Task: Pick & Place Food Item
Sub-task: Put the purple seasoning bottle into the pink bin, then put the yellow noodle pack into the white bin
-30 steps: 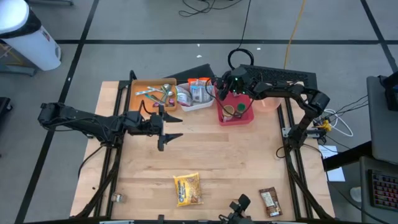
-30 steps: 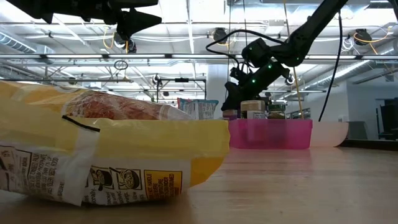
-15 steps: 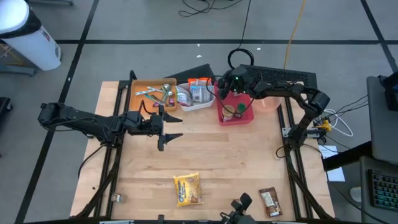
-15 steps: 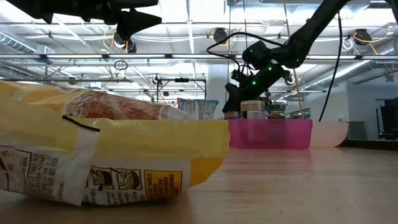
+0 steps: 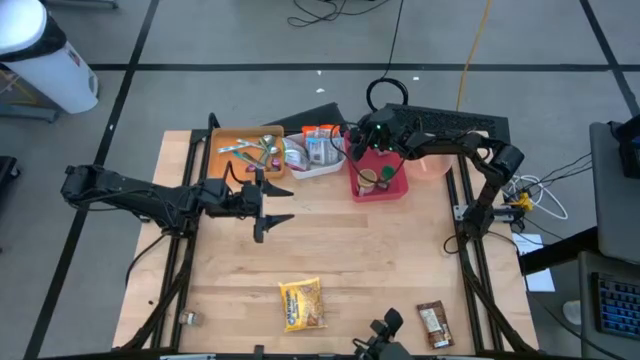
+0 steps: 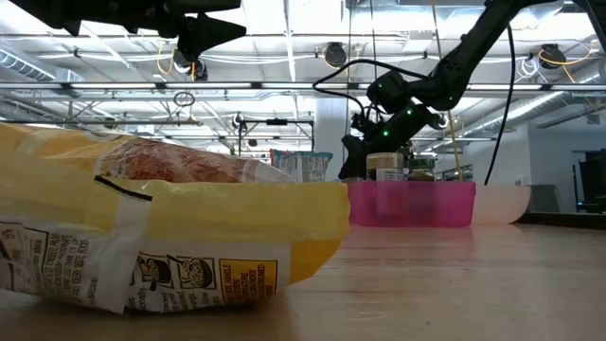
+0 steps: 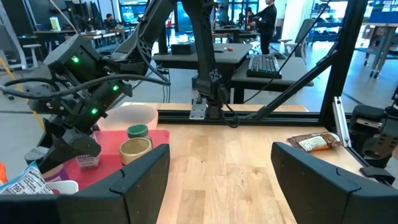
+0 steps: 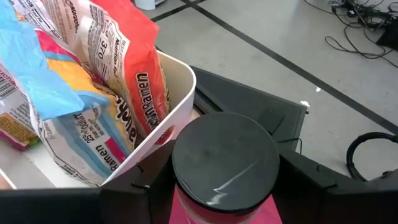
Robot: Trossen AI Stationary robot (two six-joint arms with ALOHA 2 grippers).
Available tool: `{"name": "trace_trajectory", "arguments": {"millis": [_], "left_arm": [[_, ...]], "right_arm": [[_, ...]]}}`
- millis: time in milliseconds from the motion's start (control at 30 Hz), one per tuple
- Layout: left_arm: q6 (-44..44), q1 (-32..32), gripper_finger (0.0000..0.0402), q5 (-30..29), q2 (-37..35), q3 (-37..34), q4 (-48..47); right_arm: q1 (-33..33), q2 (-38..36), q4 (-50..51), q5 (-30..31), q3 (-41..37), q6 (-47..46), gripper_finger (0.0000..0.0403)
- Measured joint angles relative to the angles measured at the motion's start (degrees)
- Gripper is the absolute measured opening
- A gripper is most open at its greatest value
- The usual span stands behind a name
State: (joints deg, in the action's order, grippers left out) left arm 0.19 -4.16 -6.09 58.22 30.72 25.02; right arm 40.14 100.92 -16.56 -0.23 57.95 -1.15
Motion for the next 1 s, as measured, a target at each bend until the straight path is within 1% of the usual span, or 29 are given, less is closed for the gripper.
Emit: {"name": "trace_trajectory", "arguments": {"millis": [133,367,500,700,833,1000], "left_arm": [[0.1,0.0,0.029,0.0,0.0,0.0,0.0],[0.1,0.0,0.029,0.0,0.0,0.0,0.0],[0.1,0.0,0.0289,0.0,0.0,0.0,0.0],[0.0,0.0,0.029,0.0,0.0,0.0,0.0],[-0.2,0.0,0.0289,0.0,0.0,0.0,-0.5],[-2.4,0.0,0.029,0.0,0.0,0.0,-3.9]], "right_arm": [[0.0,0.0,0.0,0.0,0.0,0.1,0.0199],[0.0,0.0,0.1,0.0,0.0,0.3,0.0279],[0.0,-0.2,-0.9,0.0,0.0,0.4,0.03],[-0.2,-3.6,-1.6,0.0,0.0,1.9,0.0301],[-0.8,-8.6,2.3,0.0,0.0,3.9,0.0297],[-3.6,-16.5,8.9,0.0,0.0,6.2,0.0299]]}}
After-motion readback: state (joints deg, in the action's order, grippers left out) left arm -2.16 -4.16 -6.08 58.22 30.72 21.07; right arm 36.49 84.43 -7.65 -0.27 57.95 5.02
